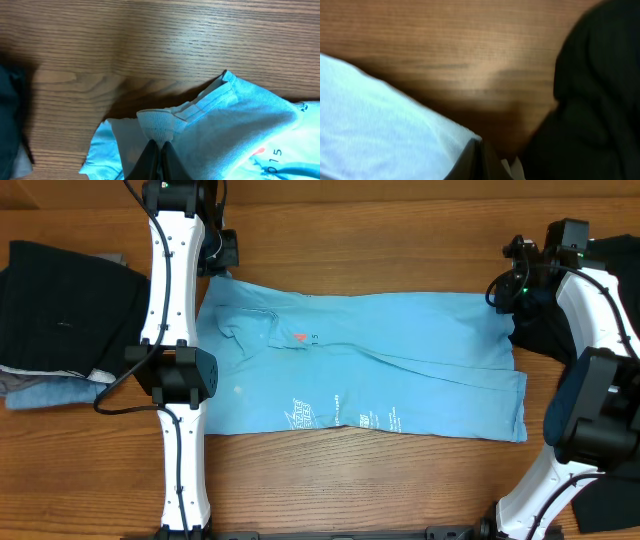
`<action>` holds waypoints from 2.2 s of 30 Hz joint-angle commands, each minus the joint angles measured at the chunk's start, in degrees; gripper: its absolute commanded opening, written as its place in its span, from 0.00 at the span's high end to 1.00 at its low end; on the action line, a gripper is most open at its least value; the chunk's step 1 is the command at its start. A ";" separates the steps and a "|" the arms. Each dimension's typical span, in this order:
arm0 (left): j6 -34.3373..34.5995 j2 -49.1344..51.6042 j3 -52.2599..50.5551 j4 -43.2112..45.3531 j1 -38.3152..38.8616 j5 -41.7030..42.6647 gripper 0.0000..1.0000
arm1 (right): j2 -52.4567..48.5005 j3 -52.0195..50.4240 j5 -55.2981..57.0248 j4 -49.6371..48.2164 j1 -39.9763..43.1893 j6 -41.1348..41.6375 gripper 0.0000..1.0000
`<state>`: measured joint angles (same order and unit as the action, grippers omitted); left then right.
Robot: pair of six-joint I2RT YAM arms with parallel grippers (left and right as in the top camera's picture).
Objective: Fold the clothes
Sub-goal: 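Fold the shirt's top half down toward the bottom edge with both grippers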
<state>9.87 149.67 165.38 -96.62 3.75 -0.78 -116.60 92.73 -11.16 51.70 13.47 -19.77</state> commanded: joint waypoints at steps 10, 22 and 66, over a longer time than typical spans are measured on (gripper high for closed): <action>-0.68 -4.35 1.40 -0.20 0.04 2.29 0.96 | 5.77 1.27 1.55 7.58 1.75 5.49 0.96; -1.05 -8.31 -1.40 -0.22 1.70 3.37 0.96 | 8.52 1.27 1.68 14.08 4.72 5.49 0.96; 10.12 -27.76 -76.98 4.81 3.06 -11.56 0.96 | 9.66 -8.52 8.00 34.93 4.72 23.85 0.96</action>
<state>14.98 122.26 90.17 -91.15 7.05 -6.61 -108.75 86.21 -5.02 87.66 17.98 2.35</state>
